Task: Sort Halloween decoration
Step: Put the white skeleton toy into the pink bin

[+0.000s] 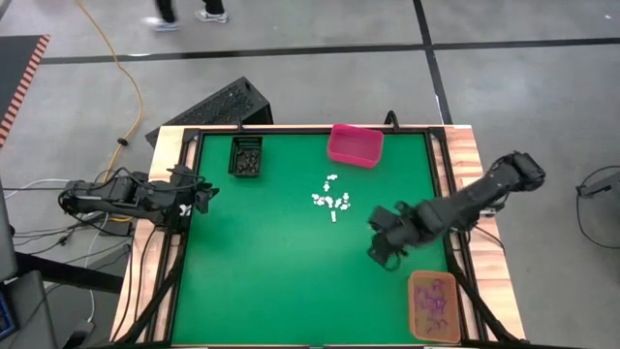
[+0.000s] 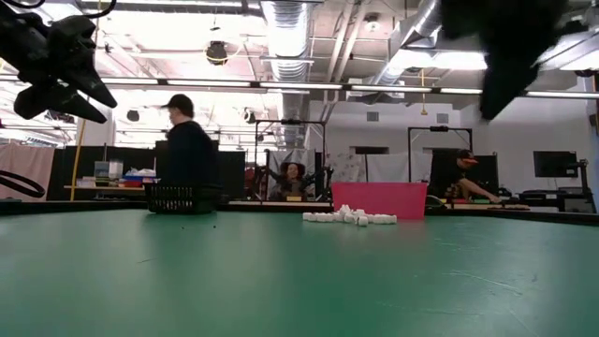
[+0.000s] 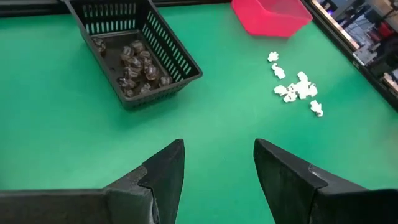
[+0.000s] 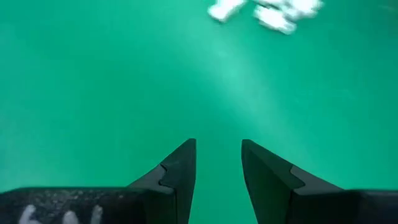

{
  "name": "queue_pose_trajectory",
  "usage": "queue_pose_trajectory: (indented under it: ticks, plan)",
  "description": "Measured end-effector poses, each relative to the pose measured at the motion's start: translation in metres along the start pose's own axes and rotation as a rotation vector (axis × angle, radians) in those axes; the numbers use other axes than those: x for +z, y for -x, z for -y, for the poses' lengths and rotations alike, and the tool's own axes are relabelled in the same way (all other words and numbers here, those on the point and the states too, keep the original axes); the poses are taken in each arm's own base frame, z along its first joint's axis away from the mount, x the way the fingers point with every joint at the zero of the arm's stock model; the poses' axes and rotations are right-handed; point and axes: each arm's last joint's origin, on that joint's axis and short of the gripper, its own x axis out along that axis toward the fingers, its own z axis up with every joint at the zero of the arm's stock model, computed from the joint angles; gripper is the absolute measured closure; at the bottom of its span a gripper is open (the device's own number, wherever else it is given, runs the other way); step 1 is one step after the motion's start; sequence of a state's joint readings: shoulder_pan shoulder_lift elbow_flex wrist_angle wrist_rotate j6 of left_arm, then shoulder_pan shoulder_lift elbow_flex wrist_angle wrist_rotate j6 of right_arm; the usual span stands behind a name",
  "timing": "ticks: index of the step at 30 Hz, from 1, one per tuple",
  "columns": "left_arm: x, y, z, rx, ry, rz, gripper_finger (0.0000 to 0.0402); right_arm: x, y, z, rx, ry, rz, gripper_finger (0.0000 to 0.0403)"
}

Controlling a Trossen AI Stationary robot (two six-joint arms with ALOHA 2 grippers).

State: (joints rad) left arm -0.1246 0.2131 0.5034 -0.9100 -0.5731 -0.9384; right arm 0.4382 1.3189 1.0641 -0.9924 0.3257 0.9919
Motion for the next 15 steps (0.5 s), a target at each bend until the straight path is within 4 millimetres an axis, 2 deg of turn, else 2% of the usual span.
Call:
queue_pose_trajectory:
  ticks: [5, 8, 15]
  plan:
    - [0.001, 0.0, 0.0, 0.017, 0.023, 0.023, 0.0219, 0.02, -0.049, 0.037, 0.139, 0.077, -0.064, 0.0246]
    - [0.001, 0.0, -0.001, 0.03, 0.044, 0.043, 0.0219, 0.031, -0.067, 0.056, 0.181, 0.117, -0.057, 0.0246]
    - [0.002, 0.0, -0.002, 0.06, 0.058, 0.085, 0.0219, 0.062, -0.091, 0.065, 0.18, 0.424, 0.148, 0.0246]
